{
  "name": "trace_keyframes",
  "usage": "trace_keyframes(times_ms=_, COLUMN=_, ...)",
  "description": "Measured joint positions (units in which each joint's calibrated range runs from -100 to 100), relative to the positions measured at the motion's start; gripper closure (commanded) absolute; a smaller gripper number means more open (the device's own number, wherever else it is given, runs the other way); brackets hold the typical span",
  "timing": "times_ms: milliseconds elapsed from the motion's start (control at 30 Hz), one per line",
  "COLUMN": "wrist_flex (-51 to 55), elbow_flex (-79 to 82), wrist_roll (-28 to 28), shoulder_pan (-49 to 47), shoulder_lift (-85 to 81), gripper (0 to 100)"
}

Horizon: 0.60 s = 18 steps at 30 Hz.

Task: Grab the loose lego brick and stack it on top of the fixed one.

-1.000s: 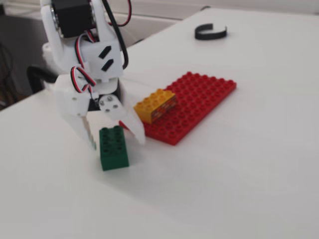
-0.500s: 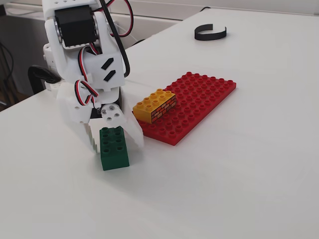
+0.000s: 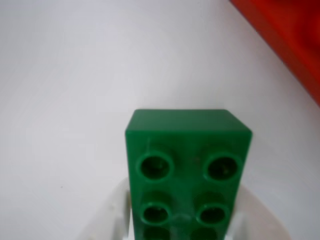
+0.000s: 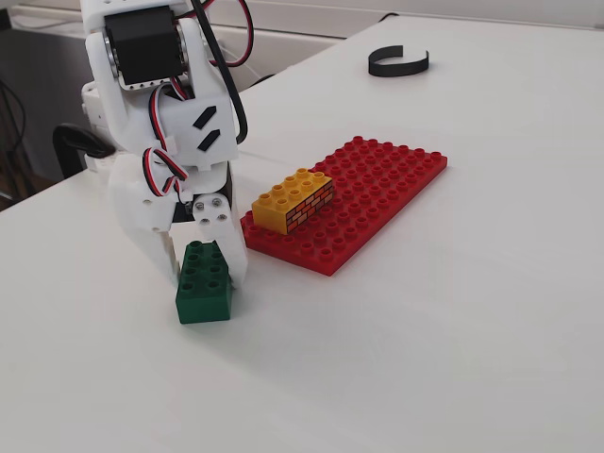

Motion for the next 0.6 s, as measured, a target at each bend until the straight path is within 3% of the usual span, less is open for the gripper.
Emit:
trace_keyframes(times_ms=167, wrist_flex=4.1, elbow_flex=-3.4, wrist_roll=-5.0, shoulder_pan=0.0, shoulder_lift=-3.9, gripper=90)
trace_keyframes(times_ms=367, wrist_flex=9.8, elbow_flex=-7.6, wrist_roll=-16.6, shoulder_pan=-2.1, shoulder_lift=-12.7, gripper=90)
trace_keyframes(times_ms=600, wrist_flex=15.7, elbow_flex=-2.3, wrist_roll=-25.8, shoulder_pan=-7.5, shoulder_lift=-16.5, gripper=90)
